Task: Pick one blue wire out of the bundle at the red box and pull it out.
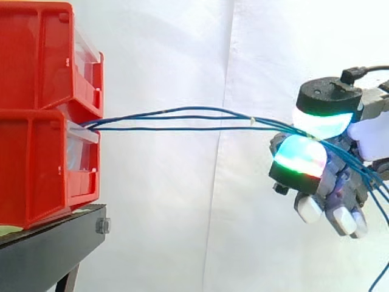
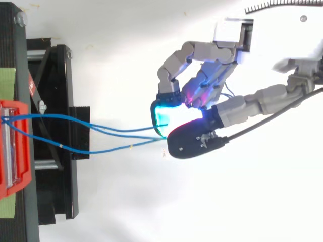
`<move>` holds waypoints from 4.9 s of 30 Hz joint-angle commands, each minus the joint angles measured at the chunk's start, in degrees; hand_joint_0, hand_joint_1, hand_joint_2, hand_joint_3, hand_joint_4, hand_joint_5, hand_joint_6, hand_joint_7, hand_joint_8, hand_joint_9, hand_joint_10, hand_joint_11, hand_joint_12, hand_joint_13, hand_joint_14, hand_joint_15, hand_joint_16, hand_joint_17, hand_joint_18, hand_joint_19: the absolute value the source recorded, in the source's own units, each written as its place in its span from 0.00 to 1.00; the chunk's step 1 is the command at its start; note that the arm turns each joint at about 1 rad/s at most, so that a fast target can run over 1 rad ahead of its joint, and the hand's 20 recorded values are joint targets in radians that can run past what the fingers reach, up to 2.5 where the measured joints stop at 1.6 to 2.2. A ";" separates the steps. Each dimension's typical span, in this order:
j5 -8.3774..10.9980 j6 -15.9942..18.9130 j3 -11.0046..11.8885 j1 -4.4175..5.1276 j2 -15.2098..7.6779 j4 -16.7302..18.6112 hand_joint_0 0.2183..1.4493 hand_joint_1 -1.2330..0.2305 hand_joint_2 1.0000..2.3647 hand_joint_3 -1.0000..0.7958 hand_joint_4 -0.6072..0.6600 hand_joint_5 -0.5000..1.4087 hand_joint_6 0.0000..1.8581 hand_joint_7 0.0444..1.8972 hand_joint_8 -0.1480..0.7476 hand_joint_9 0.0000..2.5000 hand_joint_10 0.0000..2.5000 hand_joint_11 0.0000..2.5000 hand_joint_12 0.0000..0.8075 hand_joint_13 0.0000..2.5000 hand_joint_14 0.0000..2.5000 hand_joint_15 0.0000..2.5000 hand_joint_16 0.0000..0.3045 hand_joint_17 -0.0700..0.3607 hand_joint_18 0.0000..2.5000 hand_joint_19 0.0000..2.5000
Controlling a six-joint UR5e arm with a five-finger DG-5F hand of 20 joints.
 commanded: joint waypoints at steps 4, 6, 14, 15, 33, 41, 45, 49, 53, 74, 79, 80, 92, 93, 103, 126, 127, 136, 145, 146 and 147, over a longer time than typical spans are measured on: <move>2.25 -6.90 0.02 -0.26 0.00 0.01 0.35 0.28 0.01 0.52 0.46 0.19 0.50 0.58 0.50 0.32 0.00 0.05 0.51 0.34 0.00 0.13 0.17 0.43 0.34 0.14; 2.95 -10.33 0.02 -0.43 0.00 0.01 0.34 0.28 0.01 0.52 0.46 0.19 0.50 0.58 0.50 0.30 0.00 0.03 0.51 0.32 0.00 0.11 0.17 0.43 0.33 0.13; 2.95 -11.39 0.02 -0.61 0.00 0.09 0.35 0.27 0.01 0.51 0.47 0.19 0.50 0.61 0.48 0.28 0.00 0.02 0.50 0.31 0.00 0.11 0.16 0.42 0.31 0.13; 2.95 -11.30 0.02 -0.61 0.00 0.01 0.35 0.27 0.01 0.51 0.47 0.19 0.50 0.61 0.48 0.28 0.00 0.03 0.50 0.31 0.00 0.11 0.16 0.42 0.31 0.12; 2.95 -11.47 0.28 -0.87 0.00 -0.26 0.38 0.29 0.01 0.49 0.46 0.18 0.50 0.62 0.56 0.36 0.00 0.10 0.51 0.36 0.00 0.13 0.17 0.43 0.32 0.14; 2.78 -12.35 0.37 -1.40 0.00 -0.26 0.46 0.28 0.01 0.43 0.39 0.17 0.53 0.58 0.52 0.35 0.00 0.12 0.48 0.37 0.00 0.15 0.16 0.41 0.32 0.15; 2.78 -12.26 0.55 -1.40 0.00 -0.26 0.48 0.27 0.01 0.39 0.42 0.16 0.54 0.55 0.51 0.34 0.00 0.13 0.48 0.37 0.00 0.15 0.15 0.41 0.33 0.15; 2.60 -12.26 0.81 -1.40 0.00 -0.17 0.48 0.27 0.01 0.37 0.44 0.16 0.54 0.52 0.51 0.34 0.00 0.13 0.48 0.38 0.00 0.16 0.15 0.41 0.33 0.15; 1.28 -11.47 0.90 -1.40 0.00 -0.43 0.48 0.27 0.01 0.34 0.46 0.16 0.54 0.50 0.51 0.34 0.00 0.14 0.48 0.38 0.00 0.16 0.15 0.41 0.34 0.15; -7.07 9.09 0.90 -0.08 0.00 -3.33 0.48 0.25 0.01 0.34 0.48 0.17 0.54 0.55 0.55 0.38 0.00 0.19 0.49 0.41 0.01 0.18 0.15 0.40 0.36 0.16; -7.86 10.06 0.90 0.01 0.00 -3.33 0.50 0.25 0.01 0.34 0.49 0.16 0.54 0.54 0.54 0.37 0.00 0.19 0.48 0.42 0.01 0.18 0.15 0.40 0.36 0.17; -7.86 10.06 0.90 0.01 0.00 -3.42 0.50 0.25 0.01 0.34 0.49 0.16 0.54 0.53 0.54 0.37 0.00 0.19 0.48 0.42 0.01 0.18 0.15 0.40 0.36 0.17; -7.86 9.97 0.99 -0.08 0.00 -3.42 0.51 0.28 0.01 0.34 0.44 0.15 0.54 0.57 0.49 0.37 0.00 0.16 0.47 0.42 0.01 0.18 0.15 0.40 0.35 0.18; -7.95 9.97 0.99 -0.26 0.00 -3.42 0.51 0.28 0.01 0.34 0.43 0.15 0.54 0.58 0.48 0.37 0.00 0.16 0.46 0.42 0.01 0.18 0.15 0.40 0.35 0.18; -7.95 9.01 0.99 -0.87 0.00 -4.30 0.44 0.31 0.00 0.29 0.39 0.14 0.52 0.64 0.40 0.33 0.00 0.04 0.43 0.40 0.00 0.14 0.15 0.40 0.35 0.15; -8.03 9.09 0.99 -1.14 0.00 -5.00 0.49 0.34 0.00 0.28 0.40 0.13 0.52 0.60 0.54 0.47 0.00 0.21 0.50 0.66 0.01 0.32 0.14 0.39 0.43 0.17; -8.03 9.09 0.99 -1.14 0.00 -5.00 0.49 0.33 0.00 0.28 0.42 0.13 0.52 0.58 0.53 0.47 0.00 0.21 0.51 0.65 0.01 0.31 0.14 0.39 0.43 0.16; -8.12 9.09 0.99 -1.05 0.00 -4.83 0.41 0.33 0.00 0.28 0.43 0.14 0.52 0.50 0.50 0.43 0.00 0.19 0.51 0.59 0.01 0.27 0.15 0.40 0.42 0.16; -8.12 9.18 0.99 -1.05 0.00 -4.92 0.43 0.27 0.00 0.28 0.47 0.15 0.52 0.45 0.51 0.40 0.00 0.18 0.50 0.55 0.01 0.26 0.15 0.40 0.41 0.16; -8.12 9.18 0.99 -1.05 0.00 -4.83 0.44 0.26 0.00 0.28 0.48 0.15 0.52 0.44 0.50 0.39 0.00 0.18 0.50 0.55 0.01 0.26 0.15 0.40 0.41 0.15; -8.12 9.18 0.99 -1.05 0.00 -4.83 0.45 0.26 0.00 0.28 0.48 0.15 0.52 0.44 0.50 0.39 0.00 0.18 0.50 0.55 0.01 0.26 0.15 0.40 0.41 0.15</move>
